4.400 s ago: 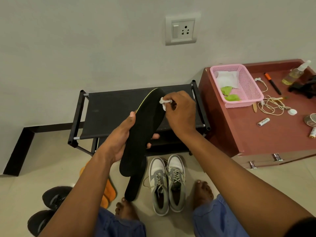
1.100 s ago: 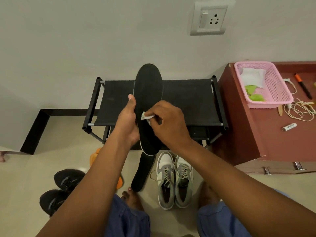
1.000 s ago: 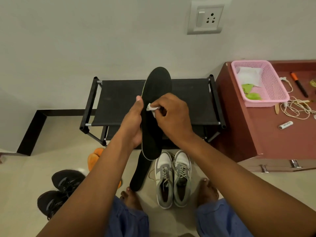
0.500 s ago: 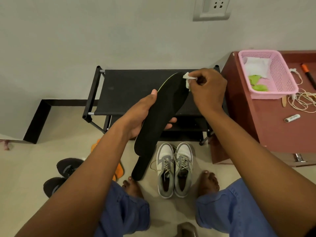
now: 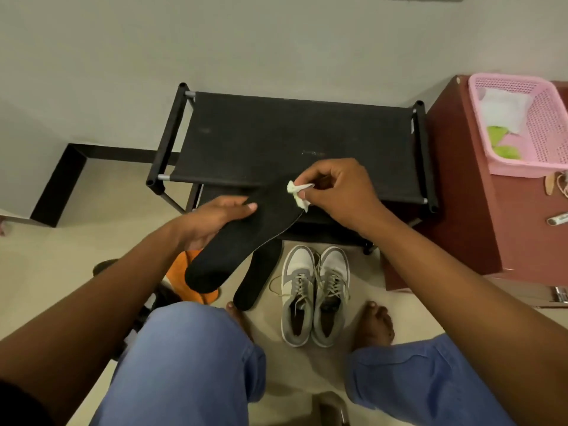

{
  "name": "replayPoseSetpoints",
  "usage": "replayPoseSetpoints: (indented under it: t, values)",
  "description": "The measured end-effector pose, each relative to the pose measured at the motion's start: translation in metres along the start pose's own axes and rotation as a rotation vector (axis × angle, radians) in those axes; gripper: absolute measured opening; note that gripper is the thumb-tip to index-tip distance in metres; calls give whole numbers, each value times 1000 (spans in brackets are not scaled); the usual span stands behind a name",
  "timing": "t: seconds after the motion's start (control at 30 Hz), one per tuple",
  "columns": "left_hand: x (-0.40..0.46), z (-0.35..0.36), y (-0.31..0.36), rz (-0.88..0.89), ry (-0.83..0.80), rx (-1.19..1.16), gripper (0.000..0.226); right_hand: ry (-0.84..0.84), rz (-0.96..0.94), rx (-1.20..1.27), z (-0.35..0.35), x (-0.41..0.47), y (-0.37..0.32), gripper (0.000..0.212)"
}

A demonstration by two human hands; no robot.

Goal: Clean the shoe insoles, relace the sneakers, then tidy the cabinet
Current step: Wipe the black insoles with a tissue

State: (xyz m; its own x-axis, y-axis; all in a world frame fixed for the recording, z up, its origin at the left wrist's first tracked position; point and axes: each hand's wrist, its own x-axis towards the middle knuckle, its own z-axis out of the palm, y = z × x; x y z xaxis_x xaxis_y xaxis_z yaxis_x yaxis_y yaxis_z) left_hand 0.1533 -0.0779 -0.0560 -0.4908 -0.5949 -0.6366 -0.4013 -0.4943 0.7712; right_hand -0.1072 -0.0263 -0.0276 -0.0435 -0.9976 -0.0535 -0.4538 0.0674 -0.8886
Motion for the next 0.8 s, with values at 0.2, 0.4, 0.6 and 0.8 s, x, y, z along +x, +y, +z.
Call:
replayPoseSetpoints:
  t: [0.2, 0.4, 0.6, 0.8]
  values:
    - [19, -16, -110, -233, 37, 173, 20, -219, 73, -56, 47, -4, 21, 17]
    - [60, -37, -204, -413, 241, 75, 42, -310, 139, -158, 116, 1, 63, 16]
    - [90, -43, -248, -507, 422, -26, 28, -410, 219, -319, 170, 13, 123, 13]
    - [116, -55, -265, -542, 422, -162, 25, -357, 308, -347, 194, 10, 168, 11]
